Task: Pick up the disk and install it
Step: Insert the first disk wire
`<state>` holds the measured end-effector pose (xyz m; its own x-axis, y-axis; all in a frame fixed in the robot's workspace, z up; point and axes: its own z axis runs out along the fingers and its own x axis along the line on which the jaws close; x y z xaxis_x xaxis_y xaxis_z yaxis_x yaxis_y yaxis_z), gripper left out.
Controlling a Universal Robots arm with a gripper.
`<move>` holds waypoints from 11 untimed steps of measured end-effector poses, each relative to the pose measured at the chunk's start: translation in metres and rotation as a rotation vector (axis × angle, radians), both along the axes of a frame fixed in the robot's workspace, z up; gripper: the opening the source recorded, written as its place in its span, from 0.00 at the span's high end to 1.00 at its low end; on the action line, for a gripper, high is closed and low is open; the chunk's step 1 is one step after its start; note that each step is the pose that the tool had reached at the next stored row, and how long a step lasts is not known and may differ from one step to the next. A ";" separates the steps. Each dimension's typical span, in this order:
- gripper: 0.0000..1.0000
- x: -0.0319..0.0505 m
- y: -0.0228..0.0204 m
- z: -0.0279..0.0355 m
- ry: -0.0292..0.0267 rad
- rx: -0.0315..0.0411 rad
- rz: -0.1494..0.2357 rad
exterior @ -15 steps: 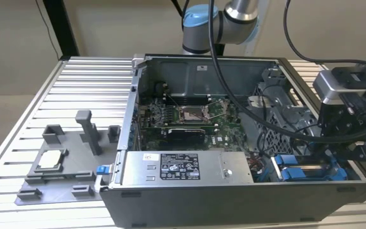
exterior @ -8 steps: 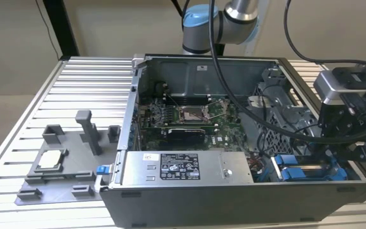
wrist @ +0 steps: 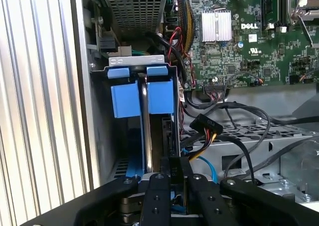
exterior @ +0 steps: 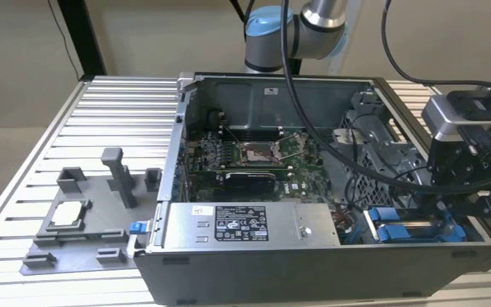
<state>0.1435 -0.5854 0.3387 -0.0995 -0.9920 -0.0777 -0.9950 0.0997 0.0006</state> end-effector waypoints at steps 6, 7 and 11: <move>1.00 0.0003 -0.0006 -0.0004 0.0049 -0.0002 0.000; 1.00 0.0004 -0.0006 -0.0007 0.0053 -0.0002 0.000; 1.00 0.0011 -0.0006 -0.0023 0.0058 -0.0001 0.000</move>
